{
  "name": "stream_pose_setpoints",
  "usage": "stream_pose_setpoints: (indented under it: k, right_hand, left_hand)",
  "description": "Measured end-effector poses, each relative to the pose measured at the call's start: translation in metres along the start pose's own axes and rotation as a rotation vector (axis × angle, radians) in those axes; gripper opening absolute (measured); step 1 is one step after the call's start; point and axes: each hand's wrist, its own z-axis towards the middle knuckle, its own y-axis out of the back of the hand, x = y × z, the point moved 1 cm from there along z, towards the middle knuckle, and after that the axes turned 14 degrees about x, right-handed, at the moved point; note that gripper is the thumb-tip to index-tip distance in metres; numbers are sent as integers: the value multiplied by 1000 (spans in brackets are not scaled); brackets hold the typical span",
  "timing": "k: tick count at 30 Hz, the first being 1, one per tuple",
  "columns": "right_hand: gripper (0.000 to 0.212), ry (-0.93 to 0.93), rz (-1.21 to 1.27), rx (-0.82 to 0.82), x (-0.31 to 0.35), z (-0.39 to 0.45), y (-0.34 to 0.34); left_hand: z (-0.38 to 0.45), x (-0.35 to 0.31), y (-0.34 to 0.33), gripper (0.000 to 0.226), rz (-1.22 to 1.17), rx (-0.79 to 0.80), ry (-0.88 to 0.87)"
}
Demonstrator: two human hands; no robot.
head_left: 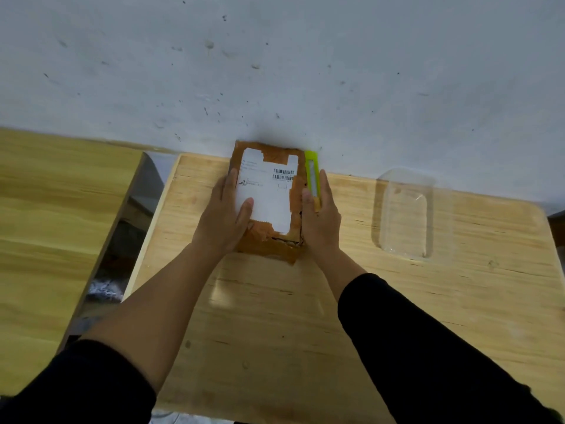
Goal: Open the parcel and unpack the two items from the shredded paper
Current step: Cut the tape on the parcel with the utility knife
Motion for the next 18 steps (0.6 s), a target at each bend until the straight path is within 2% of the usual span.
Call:
stream_pose_setpoints:
  k: [7, 13, 18]
  right_hand:
    - [51, 42, -5, -33, 4, -34, 0]
    - [50, -1, 126, -75, 0, -120, 0]
    - [48, -52, 177, -92, -18, -184, -8]
  left_hand:
    - [-32, -4, -8, 63, -13, -27, -26]
    - [-109, -15, -18, 63, -30, -3, -78]
    - [-170, -11, -41, 65, -61, 53, -49]
